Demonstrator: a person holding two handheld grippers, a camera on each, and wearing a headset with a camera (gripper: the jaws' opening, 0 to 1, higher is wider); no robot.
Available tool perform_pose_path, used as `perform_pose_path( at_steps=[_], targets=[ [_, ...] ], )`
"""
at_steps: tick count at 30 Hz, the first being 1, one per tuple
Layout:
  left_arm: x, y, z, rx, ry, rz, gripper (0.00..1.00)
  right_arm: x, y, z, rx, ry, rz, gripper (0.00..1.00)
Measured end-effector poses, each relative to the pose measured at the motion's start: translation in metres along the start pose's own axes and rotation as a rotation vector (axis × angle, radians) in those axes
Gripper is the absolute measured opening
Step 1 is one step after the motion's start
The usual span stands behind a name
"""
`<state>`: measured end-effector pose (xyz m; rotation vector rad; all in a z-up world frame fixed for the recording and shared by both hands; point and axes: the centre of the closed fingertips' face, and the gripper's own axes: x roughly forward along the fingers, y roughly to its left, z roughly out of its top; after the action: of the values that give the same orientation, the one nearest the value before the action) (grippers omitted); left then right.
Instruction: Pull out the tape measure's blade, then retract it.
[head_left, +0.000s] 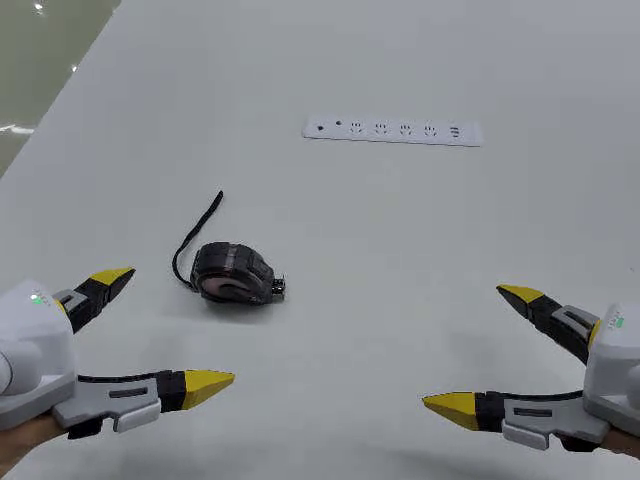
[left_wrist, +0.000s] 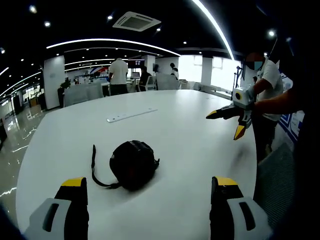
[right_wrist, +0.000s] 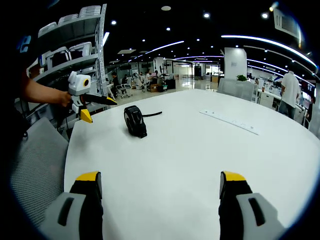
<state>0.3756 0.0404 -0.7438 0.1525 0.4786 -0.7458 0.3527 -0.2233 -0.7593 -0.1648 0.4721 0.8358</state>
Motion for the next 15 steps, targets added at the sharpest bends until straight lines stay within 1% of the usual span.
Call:
perform_pose_path(
  at_steps=[9, 15],
  targets=[
    [0.0056, -0.0022, 0.0024, 0.008, 0.008, -0.021, 1.0, 0.0005, -0.0018, -0.0009, 0.007, 0.005, -0.005, 1.0],
    [0.0051, -0.0005, 0.002, 0.013, 0.01, -0.019, 1.0, 0.0005, -0.0009, -0.001, 0.011, 0.005, -0.006, 1.0]
  ],
)
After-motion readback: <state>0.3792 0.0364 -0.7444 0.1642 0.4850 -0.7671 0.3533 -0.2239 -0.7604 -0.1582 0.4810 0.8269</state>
